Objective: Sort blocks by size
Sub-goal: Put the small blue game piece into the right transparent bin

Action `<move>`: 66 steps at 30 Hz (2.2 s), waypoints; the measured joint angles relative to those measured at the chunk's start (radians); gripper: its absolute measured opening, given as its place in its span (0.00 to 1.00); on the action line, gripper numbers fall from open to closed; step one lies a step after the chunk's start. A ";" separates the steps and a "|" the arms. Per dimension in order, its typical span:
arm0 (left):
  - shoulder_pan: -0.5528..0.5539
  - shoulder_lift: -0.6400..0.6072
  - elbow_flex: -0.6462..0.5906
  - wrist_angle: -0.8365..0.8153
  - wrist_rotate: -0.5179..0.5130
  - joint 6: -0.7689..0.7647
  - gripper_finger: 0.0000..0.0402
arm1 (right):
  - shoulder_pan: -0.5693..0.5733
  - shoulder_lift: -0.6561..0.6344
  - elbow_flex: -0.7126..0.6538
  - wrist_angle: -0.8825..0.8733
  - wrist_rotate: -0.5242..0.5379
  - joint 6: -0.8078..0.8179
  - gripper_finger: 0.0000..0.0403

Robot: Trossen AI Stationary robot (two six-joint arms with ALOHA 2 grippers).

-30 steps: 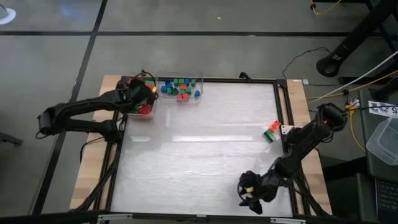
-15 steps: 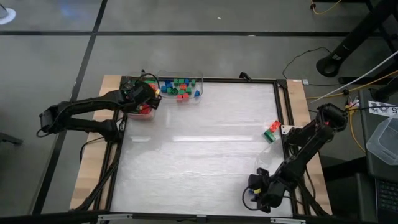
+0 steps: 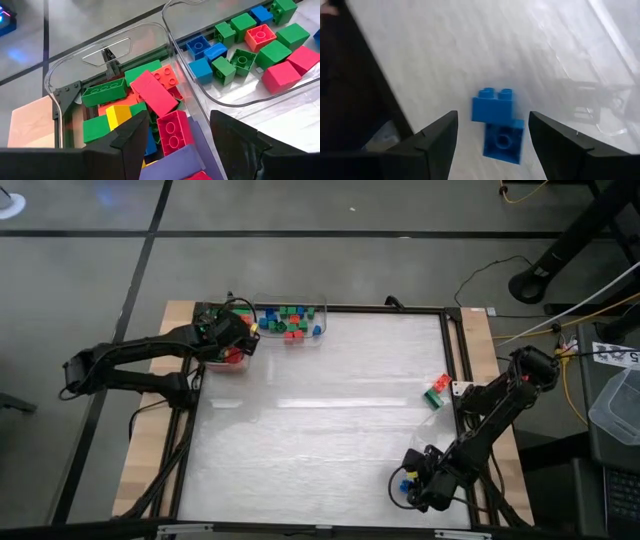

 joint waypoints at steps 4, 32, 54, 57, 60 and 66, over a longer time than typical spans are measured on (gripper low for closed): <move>0.000 0.000 0.000 0.000 0.000 0.000 0.50 | 0.000 0.008 0.000 -0.003 0.001 0.013 0.60; 0.000 0.000 0.000 0.000 0.000 0.000 0.50 | 0.001 0.152 0.001 0.036 0.092 0.014 0.54; -0.015 0.000 0.000 0.000 0.014 -0.015 0.50 | -0.226 0.153 0.000 0.149 0.342 -0.207 0.38; -0.032 0.000 0.000 0.000 0.014 -0.015 0.50 | -0.332 0.153 0.000 0.198 0.423 -0.350 0.34; -0.048 0.000 0.000 0.000 0.015 -0.015 0.50 | -0.463 0.153 0.000 0.293 0.467 -0.538 0.35; -0.085 0.000 0.000 0.000 0.015 -0.019 0.50 | -0.755 0.153 0.000 0.654 0.389 -0.906 0.40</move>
